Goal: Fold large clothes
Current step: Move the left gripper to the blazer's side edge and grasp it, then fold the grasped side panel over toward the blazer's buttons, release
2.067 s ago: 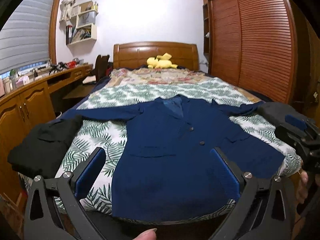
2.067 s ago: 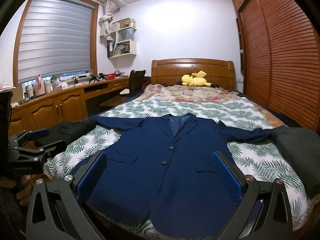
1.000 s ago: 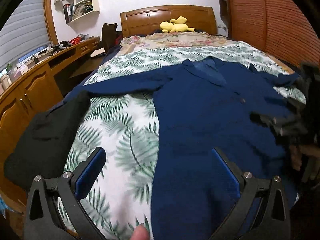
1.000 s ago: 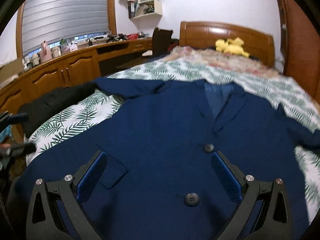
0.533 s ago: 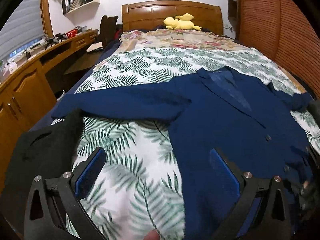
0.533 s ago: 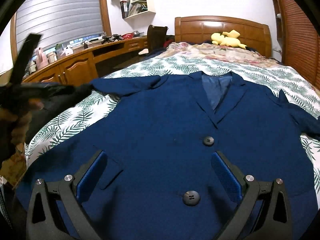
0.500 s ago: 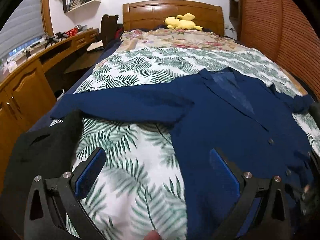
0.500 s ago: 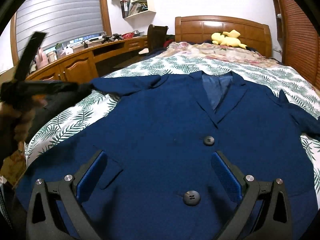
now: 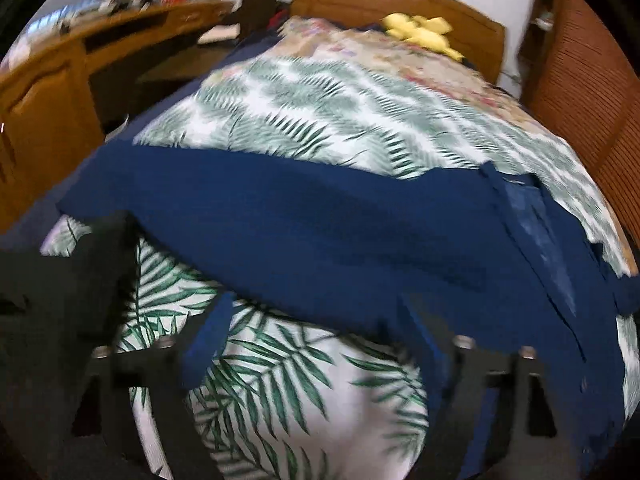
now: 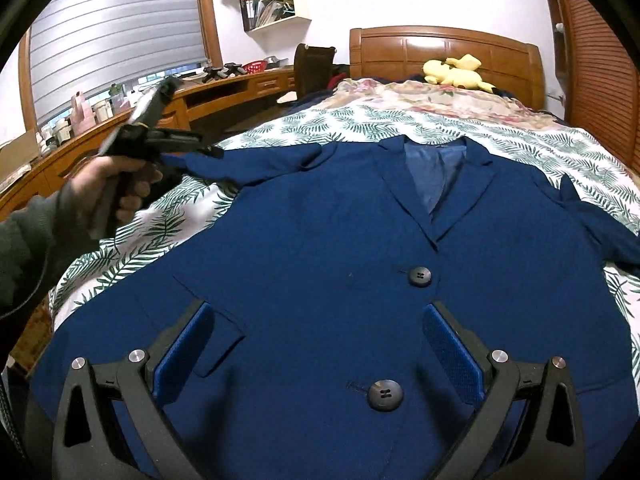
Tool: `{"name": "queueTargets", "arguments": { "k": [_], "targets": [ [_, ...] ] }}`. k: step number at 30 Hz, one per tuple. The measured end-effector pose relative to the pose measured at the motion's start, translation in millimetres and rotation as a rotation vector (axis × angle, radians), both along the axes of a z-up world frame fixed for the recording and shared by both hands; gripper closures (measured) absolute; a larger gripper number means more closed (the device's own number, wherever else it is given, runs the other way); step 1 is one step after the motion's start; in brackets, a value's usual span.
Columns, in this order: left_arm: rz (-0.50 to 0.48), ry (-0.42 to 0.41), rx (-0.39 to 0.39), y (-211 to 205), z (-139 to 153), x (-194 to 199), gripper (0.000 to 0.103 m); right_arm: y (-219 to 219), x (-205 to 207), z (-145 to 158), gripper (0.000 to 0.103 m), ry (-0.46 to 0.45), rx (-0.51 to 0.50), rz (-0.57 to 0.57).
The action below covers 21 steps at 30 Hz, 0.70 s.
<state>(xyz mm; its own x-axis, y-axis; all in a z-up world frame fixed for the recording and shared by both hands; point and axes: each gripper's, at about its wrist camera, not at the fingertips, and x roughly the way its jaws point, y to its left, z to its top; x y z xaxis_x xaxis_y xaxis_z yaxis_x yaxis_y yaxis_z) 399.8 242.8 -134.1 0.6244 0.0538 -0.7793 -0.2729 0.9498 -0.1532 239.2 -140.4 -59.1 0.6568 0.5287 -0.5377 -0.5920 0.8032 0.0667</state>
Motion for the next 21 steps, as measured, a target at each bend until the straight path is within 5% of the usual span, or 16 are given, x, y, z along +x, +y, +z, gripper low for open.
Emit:
{"name": "queueTargets", "arguments": {
  "k": [8, 10, 11, 12, 16, 21],
  "targets": [
    [0.097, 0.064, -0.075, 25.5, -26.2, 17.2, 0.035, 0.5, 3.0, -1.8, 0.0, 0.011, 0.003, 0.004],
    [0.099, 0.053, -0.081, 24.7, -25.7, 19.2, 0.051, 1.4, 3.0, -2.5, 0.0, 0.009, 0.001, 0.003],
    [0.093, 0.051, -0.089, 27.3, -26.6, 23.6, 0.082, 1.4, 1.8, -2.2, 0.0, 0.008, 0.0, 0.003],
    [0.077, 0.066, -0.114, 25.7, -27.8, 26.9, 0.093, 1.8, 1.5, -2.4, 0.0, 0.006, -0.001, 0.003],
    [0.067, 0.077, -0.046, 10.6, -9.8, 32.9, 0.102, 1.9, 1.8, -3.9, 0.0, 0.009, -0.005, 0.005],
    [-0.038, -0.027, 0.049, -43.2, 55.1, 21.7, 0.102, 0.5, 2.8, -3.7, 0.0, 0.009, 0.001, 0.007]
  ]
}}
